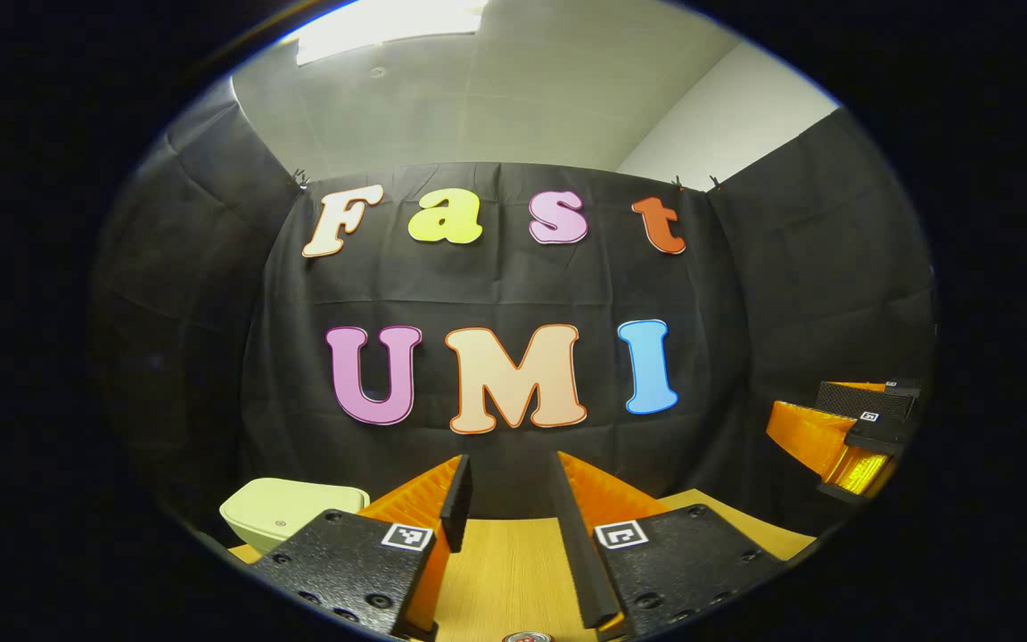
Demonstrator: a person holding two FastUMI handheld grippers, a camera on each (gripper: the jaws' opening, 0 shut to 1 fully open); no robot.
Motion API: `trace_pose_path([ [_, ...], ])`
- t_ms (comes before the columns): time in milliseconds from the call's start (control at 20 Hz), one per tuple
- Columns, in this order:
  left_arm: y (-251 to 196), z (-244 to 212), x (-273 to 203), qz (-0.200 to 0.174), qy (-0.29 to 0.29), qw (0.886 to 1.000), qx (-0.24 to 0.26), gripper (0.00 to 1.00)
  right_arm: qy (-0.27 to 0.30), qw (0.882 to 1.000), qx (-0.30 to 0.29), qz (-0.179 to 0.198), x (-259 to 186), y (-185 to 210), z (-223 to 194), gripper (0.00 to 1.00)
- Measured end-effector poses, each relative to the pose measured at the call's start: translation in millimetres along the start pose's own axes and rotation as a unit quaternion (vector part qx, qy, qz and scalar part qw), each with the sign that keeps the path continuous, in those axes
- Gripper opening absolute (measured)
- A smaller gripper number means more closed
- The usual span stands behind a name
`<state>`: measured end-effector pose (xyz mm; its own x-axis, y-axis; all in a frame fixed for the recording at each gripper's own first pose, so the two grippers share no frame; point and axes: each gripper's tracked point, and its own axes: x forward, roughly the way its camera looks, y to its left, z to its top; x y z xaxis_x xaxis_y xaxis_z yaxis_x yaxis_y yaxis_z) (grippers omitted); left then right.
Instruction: Press the lid of the desktop garbage bin to open it, pick up the crumpled paper on the desktop and throw it into the bin, then pick up the pop can on the desktop and drop it into the bin, and finally close the garbage bin lid.
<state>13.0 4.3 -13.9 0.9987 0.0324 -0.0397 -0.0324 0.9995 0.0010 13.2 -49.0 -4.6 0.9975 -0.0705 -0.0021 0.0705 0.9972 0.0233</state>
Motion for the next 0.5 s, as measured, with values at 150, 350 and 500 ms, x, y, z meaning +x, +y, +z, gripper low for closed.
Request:
trace_pose_path([
  [150, 9, -4, 2, 0.003, 0.005, 1.000, -0.014, 0.30, -0.001, 1.000, -0.002, 0.005, 3, 7, -1, 0.97],
  [350, 39, -13, 1, 0.035, 0.019, 0.999, -0.007, 0.02, -0.003, 1.000, 0.001, 0.013, 8, 20, -1, 0.97],
  [500, 61, -14, 0, 0.060, 0.019, 0.998, -0.001, 0.00, -0.001, 1.000, 0.004, 0.022, 13, 33, -6, 0.97],
])
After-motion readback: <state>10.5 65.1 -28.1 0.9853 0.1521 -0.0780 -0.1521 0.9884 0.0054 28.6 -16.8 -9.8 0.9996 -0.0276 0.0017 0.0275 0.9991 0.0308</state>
